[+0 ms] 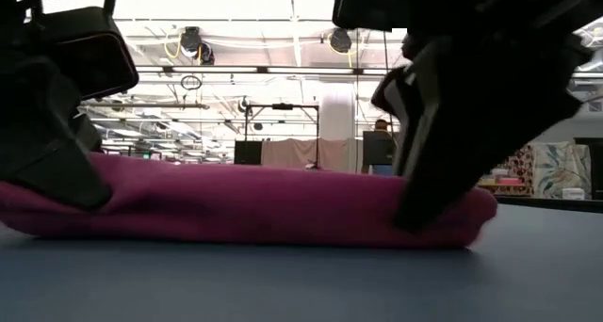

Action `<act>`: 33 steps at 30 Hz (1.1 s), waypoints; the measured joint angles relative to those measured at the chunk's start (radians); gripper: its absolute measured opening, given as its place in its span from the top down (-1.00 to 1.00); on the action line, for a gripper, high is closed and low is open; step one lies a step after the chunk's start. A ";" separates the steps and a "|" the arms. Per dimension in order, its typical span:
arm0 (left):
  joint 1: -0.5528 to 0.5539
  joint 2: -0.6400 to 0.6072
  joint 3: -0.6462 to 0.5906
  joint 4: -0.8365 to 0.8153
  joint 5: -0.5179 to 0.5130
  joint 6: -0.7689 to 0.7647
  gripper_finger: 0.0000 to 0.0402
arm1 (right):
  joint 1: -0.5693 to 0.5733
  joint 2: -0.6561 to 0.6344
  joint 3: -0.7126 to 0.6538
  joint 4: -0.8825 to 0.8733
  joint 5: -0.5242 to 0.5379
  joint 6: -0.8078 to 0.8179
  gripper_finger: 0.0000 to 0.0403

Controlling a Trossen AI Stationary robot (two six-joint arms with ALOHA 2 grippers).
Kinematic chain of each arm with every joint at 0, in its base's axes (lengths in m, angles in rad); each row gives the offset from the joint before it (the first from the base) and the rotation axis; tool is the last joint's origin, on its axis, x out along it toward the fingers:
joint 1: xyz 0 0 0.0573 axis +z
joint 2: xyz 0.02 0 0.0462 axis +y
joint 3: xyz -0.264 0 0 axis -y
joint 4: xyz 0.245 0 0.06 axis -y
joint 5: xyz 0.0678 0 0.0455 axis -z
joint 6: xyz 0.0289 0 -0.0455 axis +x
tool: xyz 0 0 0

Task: Roll towel
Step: Roll the light red towel

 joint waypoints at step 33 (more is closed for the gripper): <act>-0.151 -0.195 -0.004 -0.128 -0.265 0.483 -0.33 | -0.311 0.000 0.000 0.019 -0.733 -0.034 0.99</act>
